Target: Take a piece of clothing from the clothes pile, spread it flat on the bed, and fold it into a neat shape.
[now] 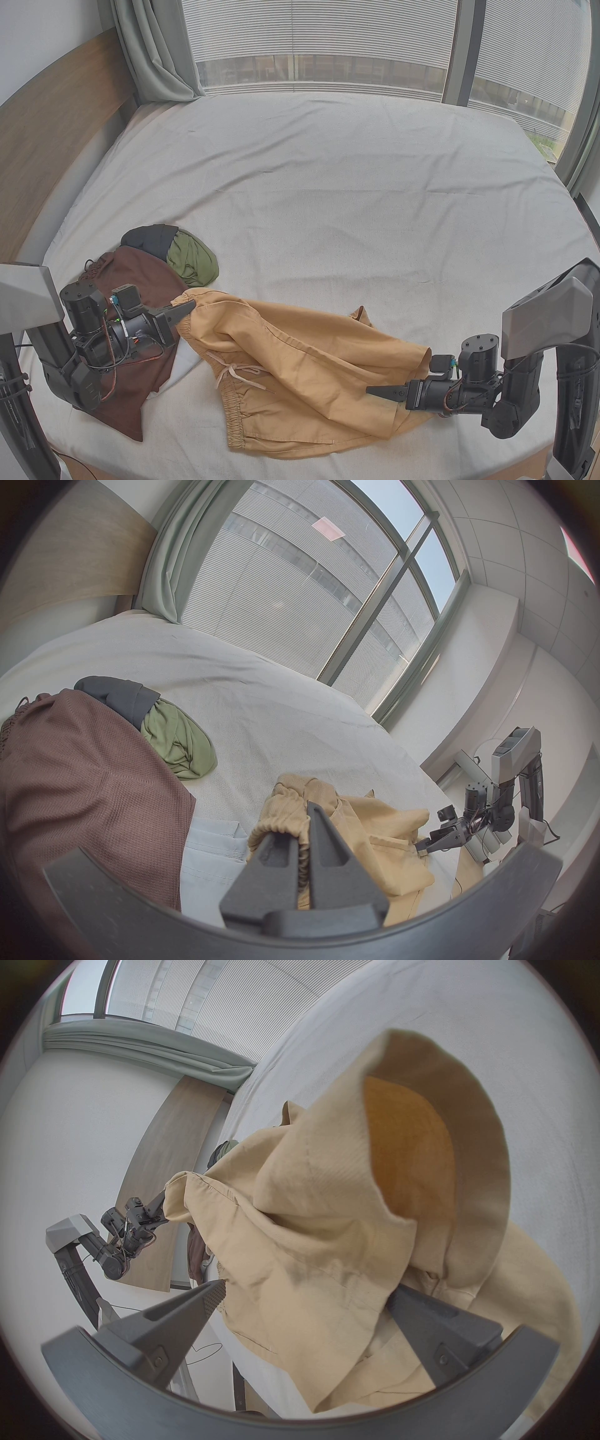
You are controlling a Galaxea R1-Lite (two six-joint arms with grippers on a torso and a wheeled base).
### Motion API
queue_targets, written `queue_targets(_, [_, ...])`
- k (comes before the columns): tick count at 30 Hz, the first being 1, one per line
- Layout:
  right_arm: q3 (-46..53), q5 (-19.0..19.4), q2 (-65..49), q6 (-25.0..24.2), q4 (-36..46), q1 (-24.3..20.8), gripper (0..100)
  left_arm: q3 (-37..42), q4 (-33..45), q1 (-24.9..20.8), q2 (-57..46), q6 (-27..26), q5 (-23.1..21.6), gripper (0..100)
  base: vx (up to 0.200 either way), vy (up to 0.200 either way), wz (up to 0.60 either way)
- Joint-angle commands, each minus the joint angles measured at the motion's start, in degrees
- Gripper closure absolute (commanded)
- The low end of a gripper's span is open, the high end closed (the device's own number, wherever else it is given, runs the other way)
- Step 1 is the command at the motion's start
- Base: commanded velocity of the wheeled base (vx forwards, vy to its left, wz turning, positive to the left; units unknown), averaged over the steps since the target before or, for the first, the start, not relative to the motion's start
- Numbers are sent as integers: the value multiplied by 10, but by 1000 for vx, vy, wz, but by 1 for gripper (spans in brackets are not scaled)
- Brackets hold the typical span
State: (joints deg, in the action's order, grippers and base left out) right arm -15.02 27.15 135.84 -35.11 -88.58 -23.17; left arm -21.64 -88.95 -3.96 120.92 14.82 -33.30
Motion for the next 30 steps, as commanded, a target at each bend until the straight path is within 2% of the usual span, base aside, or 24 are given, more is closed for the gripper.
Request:
queue_targets(1, [-8,0,-4,0,0,-2,0,-1,-1,-1,0,0,0,100,0,0,0])
queue_targets(8, [-12,0,-19,-13,0,-4,0,0,-1,-1,1,0,0,100,0,0,0])
queue_targets(9, [-12,0,-19,-13,0,-3,100,0,-1,-1,1,0,0,100,0,0,0])
queue_targets(21, [4,0,-51,-10,0,9,100,-2,-1,0,4,0,0,100,0,0,0])
queue_targets(30, [24,28,-116,-8,1,11,100,-3,-1,1,4,0,0,100,0,0,0])
